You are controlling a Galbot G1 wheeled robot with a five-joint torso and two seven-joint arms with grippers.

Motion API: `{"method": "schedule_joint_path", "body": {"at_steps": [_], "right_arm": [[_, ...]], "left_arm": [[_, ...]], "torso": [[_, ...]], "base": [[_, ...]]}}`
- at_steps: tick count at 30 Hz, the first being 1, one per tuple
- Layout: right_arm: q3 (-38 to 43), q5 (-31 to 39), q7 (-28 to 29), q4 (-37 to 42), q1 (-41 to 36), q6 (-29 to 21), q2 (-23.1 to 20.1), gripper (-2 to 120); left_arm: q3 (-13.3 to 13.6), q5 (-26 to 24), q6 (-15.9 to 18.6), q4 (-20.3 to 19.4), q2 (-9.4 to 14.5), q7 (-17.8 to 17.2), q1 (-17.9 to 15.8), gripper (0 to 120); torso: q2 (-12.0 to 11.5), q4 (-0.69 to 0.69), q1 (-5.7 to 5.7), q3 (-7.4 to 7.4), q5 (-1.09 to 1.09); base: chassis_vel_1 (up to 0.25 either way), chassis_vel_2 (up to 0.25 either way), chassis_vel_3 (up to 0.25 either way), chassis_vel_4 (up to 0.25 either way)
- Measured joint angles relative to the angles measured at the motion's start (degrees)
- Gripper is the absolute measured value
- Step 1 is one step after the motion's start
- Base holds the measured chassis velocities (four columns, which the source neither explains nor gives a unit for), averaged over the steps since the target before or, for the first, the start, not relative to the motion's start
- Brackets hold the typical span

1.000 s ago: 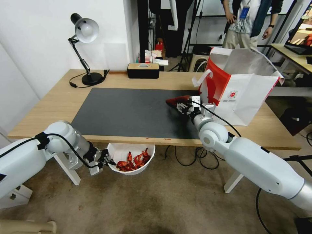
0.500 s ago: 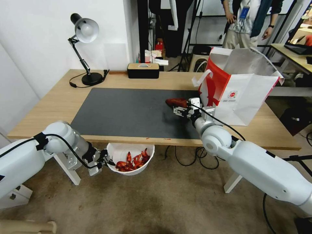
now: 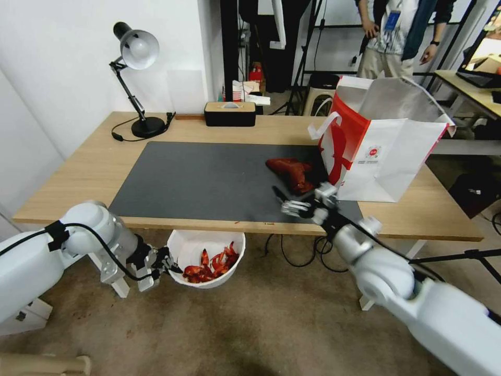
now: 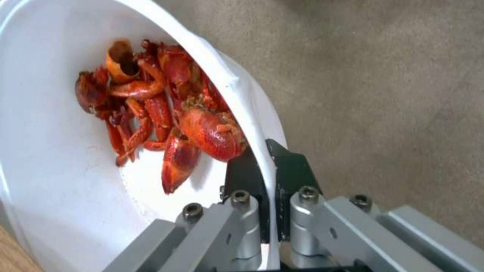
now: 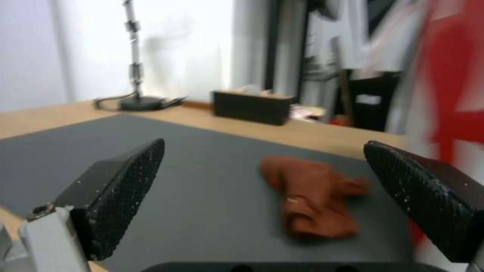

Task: Sweep shrimp from table into container with towel, then put container into takeout bag.

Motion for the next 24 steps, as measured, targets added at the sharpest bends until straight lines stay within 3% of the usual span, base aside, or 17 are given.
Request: {"method": "schedule_joint_path", "body": {"at_steps": [4, 8, 11, 20, 24], "right_arm": [[10.0, -8.8, 0.3, 3.4, -17.6, 1.9, 6.3, 100], [13.2, -12.1, 0.5, 3.6, -23.3, 3.4, 10.6, 100], [15.3, -16.0, 2.0, 3.0, -28.7, 5.3, 17.6, 100], [13.8, -20.6, 6.0, -1.1, -30.3, 6.0, 22.8, 100], [12.6, -19.7, 6.6, -1.8, -29.5, 5.6, 23.3, 100]], "left_arm": [[-2.6, 0.4, -0.3, -0.9, 0.2, 0.0, 2.7, 0], [-3.4, 0.5, -0.4, -1.3, 0.3, 0.0, 3.4, 0], [-4.5, 0.6, -0.4, -2.0, 0.6, 0.0, 4.5, 0], [-5.6, 1.3, -0.7, -2.8, 0.8, 0.0, 5.4, 0], [-7.8, 1.9, -1.1, -3.2, 0.9, -0.1, 7.7, 0]], "torso": [[0.0, 0.0, 0.0, 0.0, 0.0], [0.0, -0.03, 0.0, 0.0, 0.0], [0.0, 0.01, 0.01, 0.0, -0.01], [0.0, 0.0, 0.02, 0.01, 0.0], [0.0, 0.02, 0.01, 0.01, 0.0]], "base": [[0.0, 0.0, 0.0, 0.0], [0.0, 0.0, 0.0, 0.0], [0.0, 0.0, 0.0, 0.0], [0.0, 0.0, 0.0, 0.0], [0.0, 0.0, 0.0, 0.0]]}}
